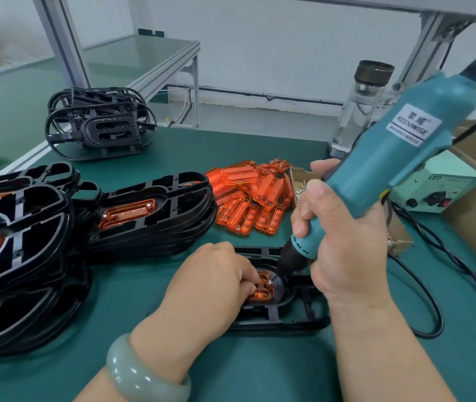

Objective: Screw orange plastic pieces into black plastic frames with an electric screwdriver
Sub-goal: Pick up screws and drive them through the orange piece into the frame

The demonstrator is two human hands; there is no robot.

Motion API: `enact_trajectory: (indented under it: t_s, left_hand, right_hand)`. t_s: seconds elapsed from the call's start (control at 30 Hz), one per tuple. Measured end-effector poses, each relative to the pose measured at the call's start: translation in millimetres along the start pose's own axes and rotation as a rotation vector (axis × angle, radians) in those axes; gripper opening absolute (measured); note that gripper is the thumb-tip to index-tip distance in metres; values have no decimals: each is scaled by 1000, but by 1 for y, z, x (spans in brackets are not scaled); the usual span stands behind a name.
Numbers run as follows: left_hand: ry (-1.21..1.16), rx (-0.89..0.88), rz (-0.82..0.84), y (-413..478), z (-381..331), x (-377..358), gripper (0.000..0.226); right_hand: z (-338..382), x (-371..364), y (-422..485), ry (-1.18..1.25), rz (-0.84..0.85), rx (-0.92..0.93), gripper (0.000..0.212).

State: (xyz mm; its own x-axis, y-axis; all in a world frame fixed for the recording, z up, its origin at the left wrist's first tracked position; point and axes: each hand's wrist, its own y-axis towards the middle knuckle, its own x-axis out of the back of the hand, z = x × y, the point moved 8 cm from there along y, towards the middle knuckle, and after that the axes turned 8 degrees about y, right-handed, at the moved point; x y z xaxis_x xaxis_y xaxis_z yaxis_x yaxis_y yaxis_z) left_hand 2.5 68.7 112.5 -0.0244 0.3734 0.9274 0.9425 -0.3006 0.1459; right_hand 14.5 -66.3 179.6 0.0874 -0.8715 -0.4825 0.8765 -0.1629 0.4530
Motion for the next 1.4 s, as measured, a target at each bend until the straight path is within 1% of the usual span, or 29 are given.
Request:
enact_trajectory:
  t_s: [0.13,0.2,0.4,0.5,0.6,0.73,0.9,1.0,1.07,1.13,1.17,1.27,1.33,1.4]
  left_hand:
    - [15,-12,2,0,-2,0,18]
    - [11,-13,3,0,-1,0,18]
    - [38,-12,14,1,-3,-1,20]
    - [48,-8,19,1,-3,-1,20]
    - [55,-5,24,1,-3,-1,20]
    - [48,2,17,0,-3,-1,19]
    - [42,7,15,-1,-3,0,19]
    - [41,6,14,0,-3,0,20]
    - [40,9,13,0,-3,0,20]
    - [27,19,12,0,-2,0,18]
    - [24,20,14,0,-2,0,18]
    - [23,14,20,0,-2,0,17]
    - [20,13,15,0,-2,1,17]
    - [20,13,10,-1,-2,0,16]
  right_hand:
    - [-5,-18,2,38,197,-66,14]
    - [-6,-22,3,25,217,-82,14]
    - [-9,-17,5,28,154,-114,10]
    - [-8,-15,5,-24,100,-82,18]
    - [-9,-13,5,-27,54,-89,27]
    - [-10,-15,5,-37,72,-89,28]
    - [-9,-16,3,-1,127,-84,15]
    - [-8,-13,4,29,125,-86,21]
    - [-8,-11,4,31,116,-88,14]
    - [-8,-12,3,0,109,-83,24]
    - [-7,-14,1,-17,123,-71,25]
    - [-2,-20,-2,-25,172,-34,18]
    - [-1,-17,-2,4,152,-32,16]
    - [0,-6,-1,76,77,-39,16]
